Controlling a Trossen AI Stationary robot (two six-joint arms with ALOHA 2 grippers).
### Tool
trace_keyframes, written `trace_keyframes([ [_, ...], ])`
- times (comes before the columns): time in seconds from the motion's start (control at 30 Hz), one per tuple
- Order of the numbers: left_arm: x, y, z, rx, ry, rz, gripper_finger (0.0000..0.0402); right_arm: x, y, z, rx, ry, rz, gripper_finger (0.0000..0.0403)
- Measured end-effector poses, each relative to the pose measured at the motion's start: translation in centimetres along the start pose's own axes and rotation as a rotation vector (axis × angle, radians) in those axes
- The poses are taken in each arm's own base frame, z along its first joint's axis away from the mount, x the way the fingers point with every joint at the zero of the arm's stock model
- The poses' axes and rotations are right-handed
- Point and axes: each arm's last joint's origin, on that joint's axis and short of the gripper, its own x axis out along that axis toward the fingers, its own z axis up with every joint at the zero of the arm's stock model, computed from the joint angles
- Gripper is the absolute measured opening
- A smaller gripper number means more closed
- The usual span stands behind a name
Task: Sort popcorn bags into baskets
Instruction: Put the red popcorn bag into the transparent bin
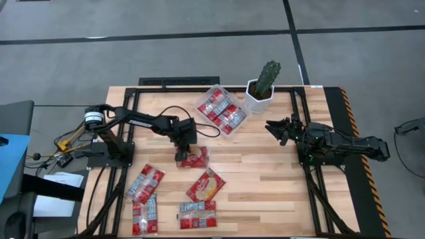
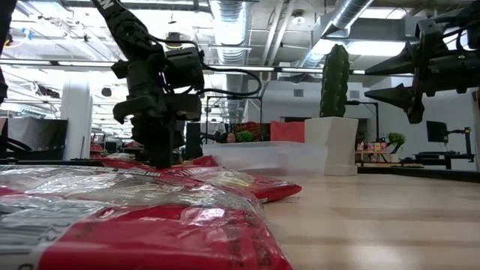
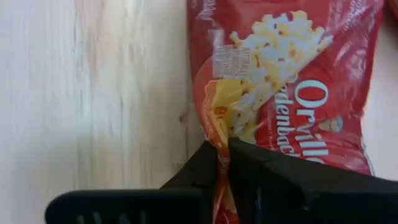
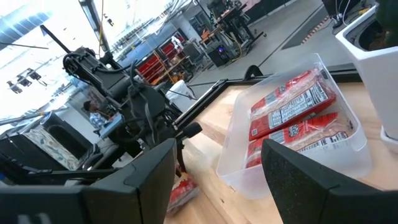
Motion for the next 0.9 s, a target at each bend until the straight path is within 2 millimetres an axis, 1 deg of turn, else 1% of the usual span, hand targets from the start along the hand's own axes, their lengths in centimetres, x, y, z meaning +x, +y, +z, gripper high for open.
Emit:
trace_keyframes([
  [0.07, -0.2, 0.0, 0.5, -0.033, 0.007, 0.002, 0.0011, 0.0, 0.0, 0.0, 0.0, 0.0, 0.0, 0.026],
  [0.23, -1.7, -0.1, 2.4, -0.141, 0.02, 0.013, 0.0003, 0.0, 0.0, 0.0, 0.001, 0.0, 0.0, 0.026],
  [0.33, -2.9, -0.2, 3.7, -0.205, 0.016, 0.008, 0.0002, 0.0, 0.0, 0.0, 0.001, 0.0, 0.0, 0.026],
  [0.4, -3.9, -0.3, 4.9, -0.228, -0.024, -0.001, 0.0002, 0.0, 0.0, 0.0, 0.001, -0.001, 0.0, 0.026],
  [0.53, -5.6, -0.4, 6.4, -0.278, -0.045, -0.016, 0.0001, 0.0, 0.0, 0.0, 0.0, -0.001, 0.0, 0.026],
  [0.73, -8.7, -0.4, 9.0, -0.371, -0.125, -0.051, 0.0, 0.0, 0.0, 0.0, -0.002, 0.001, 0.002, 0.026],
  [0.9, -12.0, 0.3, 10.9, -0.455, -0.214, -0.044, 0.0, 0.0, 0.0, 0.0, -0.009, 0.001, 0.003, 0.026],
])
